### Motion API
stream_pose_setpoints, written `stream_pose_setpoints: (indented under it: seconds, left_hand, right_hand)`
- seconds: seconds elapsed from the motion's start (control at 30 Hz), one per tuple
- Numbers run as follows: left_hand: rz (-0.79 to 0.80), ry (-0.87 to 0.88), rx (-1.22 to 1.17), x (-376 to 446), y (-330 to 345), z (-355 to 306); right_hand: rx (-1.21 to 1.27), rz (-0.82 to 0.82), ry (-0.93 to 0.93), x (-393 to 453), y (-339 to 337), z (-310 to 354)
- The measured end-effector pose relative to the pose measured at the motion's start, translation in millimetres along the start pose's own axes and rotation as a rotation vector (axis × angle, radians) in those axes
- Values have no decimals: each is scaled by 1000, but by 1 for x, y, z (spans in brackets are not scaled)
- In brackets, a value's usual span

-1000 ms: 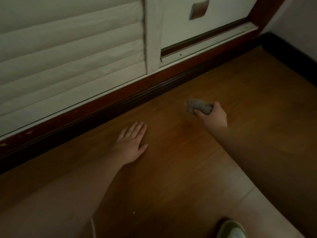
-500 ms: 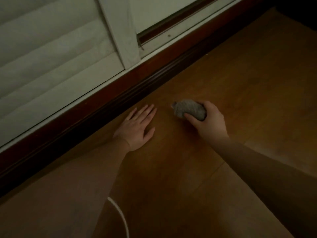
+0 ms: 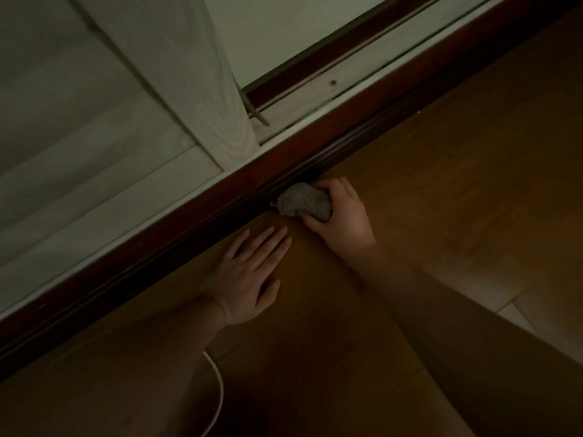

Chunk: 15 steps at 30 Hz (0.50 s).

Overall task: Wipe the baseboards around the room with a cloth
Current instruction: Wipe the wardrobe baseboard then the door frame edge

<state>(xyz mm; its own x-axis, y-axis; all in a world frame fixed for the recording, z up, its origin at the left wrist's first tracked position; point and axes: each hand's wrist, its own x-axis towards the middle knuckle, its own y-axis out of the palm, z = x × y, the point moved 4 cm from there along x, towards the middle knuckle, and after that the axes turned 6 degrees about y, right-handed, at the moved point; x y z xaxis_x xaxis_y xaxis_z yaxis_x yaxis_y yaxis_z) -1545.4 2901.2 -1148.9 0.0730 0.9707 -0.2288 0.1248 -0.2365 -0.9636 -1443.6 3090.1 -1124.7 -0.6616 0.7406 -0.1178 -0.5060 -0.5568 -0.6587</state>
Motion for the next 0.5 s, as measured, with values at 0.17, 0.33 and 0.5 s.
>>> stream_pose_setpoints:
  seconds: [0.17, 0.33, 0.5]
  left_hand:
    - [0, 0, -12, 1, -3, 0]
    - [-3, 9, -8, 2, -5, -1]
    - [-35, 21, 11, 2, -4, -2]
  right_hand:
    - [-77, 56, -51, 29, -38, -22]
    - [-139, 83, -81, 52, -72, -42]
    - [-167, -120, 97, 67, -113, -72]
